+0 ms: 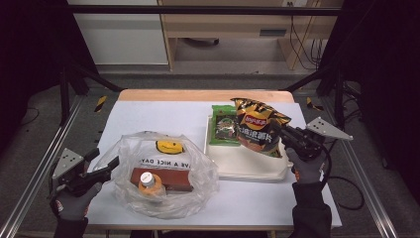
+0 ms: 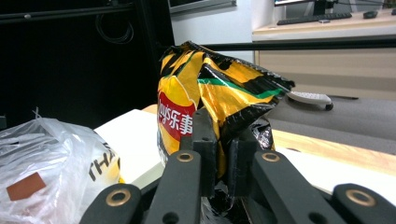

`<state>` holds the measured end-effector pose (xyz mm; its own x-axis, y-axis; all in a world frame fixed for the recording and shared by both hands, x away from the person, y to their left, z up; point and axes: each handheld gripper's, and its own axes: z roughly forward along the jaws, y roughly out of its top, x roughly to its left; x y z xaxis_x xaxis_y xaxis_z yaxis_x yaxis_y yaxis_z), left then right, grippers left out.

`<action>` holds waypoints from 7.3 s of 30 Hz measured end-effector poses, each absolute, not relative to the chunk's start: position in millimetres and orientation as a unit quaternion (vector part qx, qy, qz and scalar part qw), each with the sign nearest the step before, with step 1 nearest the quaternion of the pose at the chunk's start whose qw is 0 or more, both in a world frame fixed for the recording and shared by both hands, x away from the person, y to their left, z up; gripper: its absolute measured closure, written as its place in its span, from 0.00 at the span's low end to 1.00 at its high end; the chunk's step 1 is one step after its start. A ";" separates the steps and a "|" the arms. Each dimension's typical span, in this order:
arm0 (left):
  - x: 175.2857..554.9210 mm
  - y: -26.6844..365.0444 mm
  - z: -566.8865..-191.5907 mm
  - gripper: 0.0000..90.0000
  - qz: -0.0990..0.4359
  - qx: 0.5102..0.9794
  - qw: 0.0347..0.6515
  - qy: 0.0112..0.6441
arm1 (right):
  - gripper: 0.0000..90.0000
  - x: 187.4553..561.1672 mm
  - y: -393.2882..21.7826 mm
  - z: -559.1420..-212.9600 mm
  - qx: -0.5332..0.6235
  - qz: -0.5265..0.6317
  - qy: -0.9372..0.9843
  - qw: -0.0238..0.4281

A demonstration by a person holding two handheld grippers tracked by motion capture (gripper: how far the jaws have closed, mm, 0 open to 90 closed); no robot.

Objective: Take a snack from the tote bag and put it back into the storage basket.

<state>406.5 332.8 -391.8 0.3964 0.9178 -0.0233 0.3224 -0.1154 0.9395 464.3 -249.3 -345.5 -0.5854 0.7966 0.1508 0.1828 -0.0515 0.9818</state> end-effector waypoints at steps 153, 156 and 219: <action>402.4 334.2 -389.1 0.31 0.302 0.681 0.492 0.451 | 0.53 483.2 -251.2 -366.6 0.480 0.482 0.656 0.327; 400.1 332.7 -386.3 0.34 0.302 0.683 0.494 0.447 | 0.55 467.3 -246.5 -366.5 0.468 0.501 0.659 0.309; 385.5 300.5 -451.4 0.95 0.232 0.768 0.398 0.444 | 0.78 418.1 -43.6 -449.8 0.288 0.431 0.846 0.123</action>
